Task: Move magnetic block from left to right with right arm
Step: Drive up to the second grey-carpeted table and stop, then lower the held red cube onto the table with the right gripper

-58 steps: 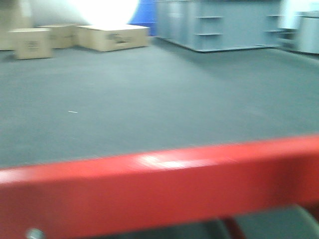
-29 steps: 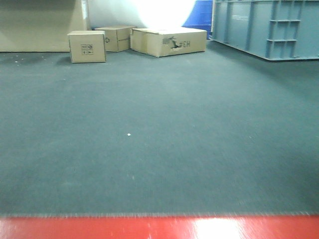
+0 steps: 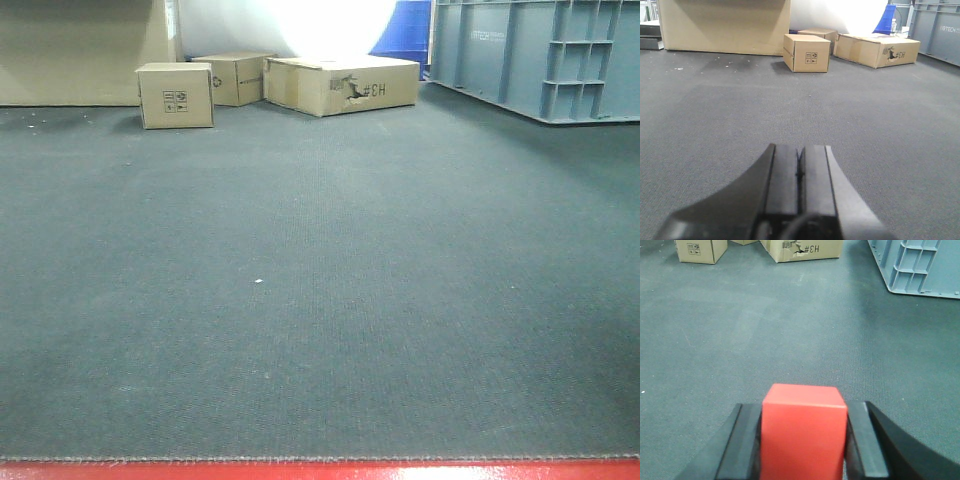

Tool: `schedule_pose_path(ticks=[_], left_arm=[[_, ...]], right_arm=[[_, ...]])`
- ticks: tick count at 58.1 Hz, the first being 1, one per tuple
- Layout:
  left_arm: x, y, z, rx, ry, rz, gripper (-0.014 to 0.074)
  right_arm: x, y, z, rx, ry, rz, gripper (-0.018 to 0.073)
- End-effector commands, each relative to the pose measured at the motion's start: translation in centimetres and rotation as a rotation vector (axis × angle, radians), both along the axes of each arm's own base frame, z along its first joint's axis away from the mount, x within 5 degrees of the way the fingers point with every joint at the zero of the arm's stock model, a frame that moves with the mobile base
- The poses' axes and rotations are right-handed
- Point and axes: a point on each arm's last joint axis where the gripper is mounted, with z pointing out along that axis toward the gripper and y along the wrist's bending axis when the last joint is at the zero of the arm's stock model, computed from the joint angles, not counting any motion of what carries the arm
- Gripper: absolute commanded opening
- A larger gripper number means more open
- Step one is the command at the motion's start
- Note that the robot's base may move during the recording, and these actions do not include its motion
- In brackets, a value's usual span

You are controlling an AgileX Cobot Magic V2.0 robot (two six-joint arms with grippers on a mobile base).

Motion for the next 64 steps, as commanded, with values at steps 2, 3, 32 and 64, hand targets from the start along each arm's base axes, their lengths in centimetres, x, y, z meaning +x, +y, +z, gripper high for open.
schedule_pose_path(ticks=[2, 3, 32, 64], left_arm=[[-0.1, 0.1, 0.5, -0.019, -0.084, 0.005, -0.0126], [-0.1, 0.1, 0.5, -0.019, -0.084, 0.005, -0.0126], [-0.1, 0.1, 0.5, -0.019, -0.084, 0.005, -0.0126], [-0.1, 0.1, 0.5, -0.019, -0.084, 0.005, -0.0126]], right_arm=[[0.1, 0.1, 1.6, 0.005, -0.108, 0.006, 0.0247], [0.1, 0.1, 1.6, 0.005, -0.108, 0.006, 0.0247], [0.3, 0.2, 2.4, 0.014, -0.137, 0.012, 0.0247], [12.4, 9.5, 6.1, -0.14, 0.252, 0.267, 0.0247]])
